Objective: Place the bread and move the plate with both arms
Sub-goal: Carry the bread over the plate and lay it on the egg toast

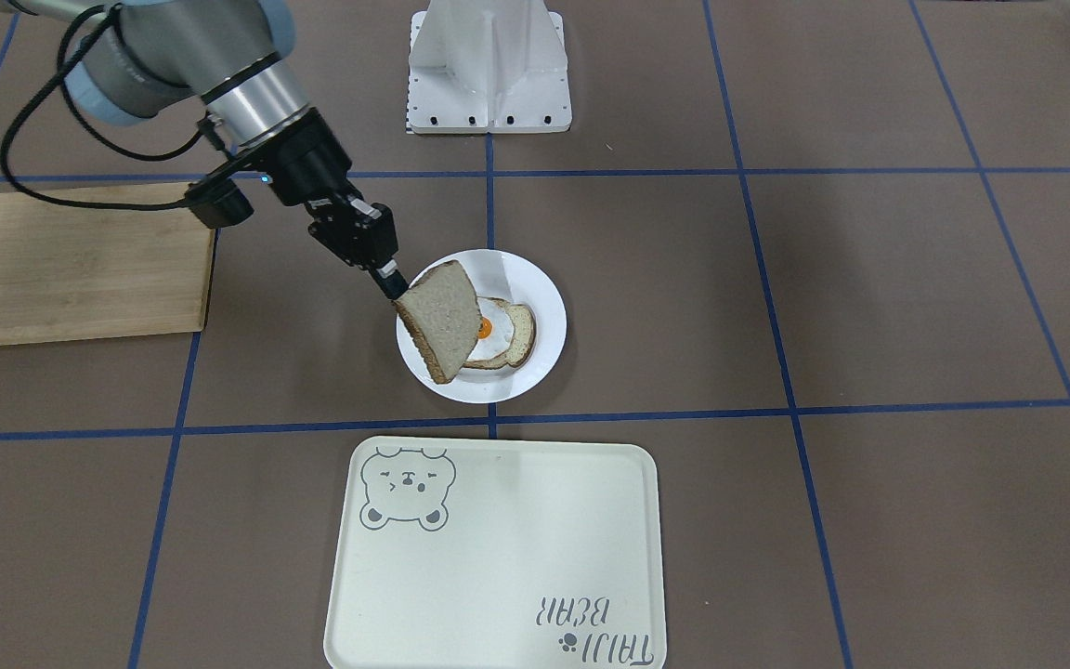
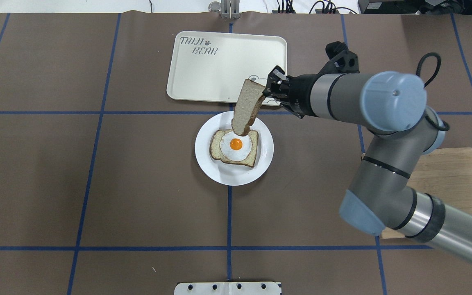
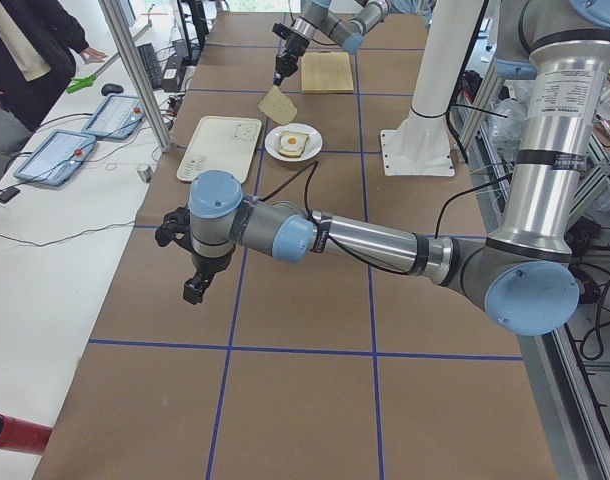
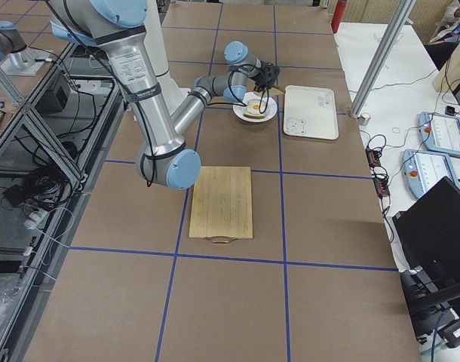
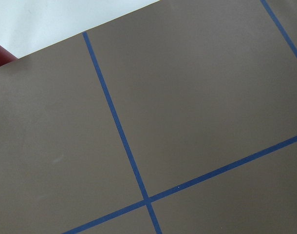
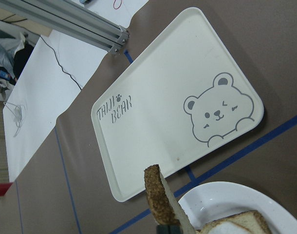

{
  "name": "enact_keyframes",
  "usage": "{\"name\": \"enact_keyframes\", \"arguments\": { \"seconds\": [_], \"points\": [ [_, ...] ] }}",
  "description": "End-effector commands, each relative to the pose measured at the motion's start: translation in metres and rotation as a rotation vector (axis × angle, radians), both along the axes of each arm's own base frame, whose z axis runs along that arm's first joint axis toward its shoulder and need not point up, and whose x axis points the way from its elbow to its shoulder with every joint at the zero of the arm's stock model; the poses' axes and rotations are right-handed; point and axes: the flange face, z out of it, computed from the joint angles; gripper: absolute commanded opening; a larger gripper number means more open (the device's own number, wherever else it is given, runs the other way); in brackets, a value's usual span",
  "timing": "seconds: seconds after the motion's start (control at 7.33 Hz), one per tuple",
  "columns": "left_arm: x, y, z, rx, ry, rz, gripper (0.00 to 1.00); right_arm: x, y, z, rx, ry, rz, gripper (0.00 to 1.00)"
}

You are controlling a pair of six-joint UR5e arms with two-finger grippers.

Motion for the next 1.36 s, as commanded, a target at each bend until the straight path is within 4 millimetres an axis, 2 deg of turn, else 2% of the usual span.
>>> {"name": "enact_keyframes", "arguments": {
  "seconds": [0.0,0.27,0.41,0.55,0.68,0.82,0.95,1.23],
  "points": [
    [0.000,-0.001,0.001,-0.002,0.000,0.000,1.00,-0.048,0.034,-0.013,-0.089,-0.052,0.190,0.00],
    [0.000,-0.001,0.001,-0.012,0.004,-0.010,1.00,-0.084,0.050,0.011,-0.131,-0.030,0.320,0.00],
    [0.000,-0.001,0.001,-0.011,0.004,-0.010,1.00,-0.100,0.045,0.012,-0.166,-0.040,0.373,0.00],
    [0.000,-0.001,0.000,-0.009,0.004,-0.010,1.00,-0.122,0.036,0.001,-0.186,-0.030,0.389,0.00],
    [0.000,-0.001,0.000,-0.011,0.005,-0.010,1.00,-0.131,0.031,-0.007,-0.187,-0.039,0.410,0.00],
    [0.000,-0.001,0.001,-0.012,0.005,-0.010,1.00,-0.131,0.031,-0.026,-0.192,-0.074,0.412,0.00],
    [0.000,-0.001,0.001,-0.011,0.004,-0.010,1.00,-0.133,0.036,-0.014,-0.191,-0.057,0.413,0.00],
    [0.000,-0.001,0.000,-0.009,0.004,-0.010,1.00,-0.136,0.054,0.038,-0.183,0.018,0.424,0.00]
  ]
}}
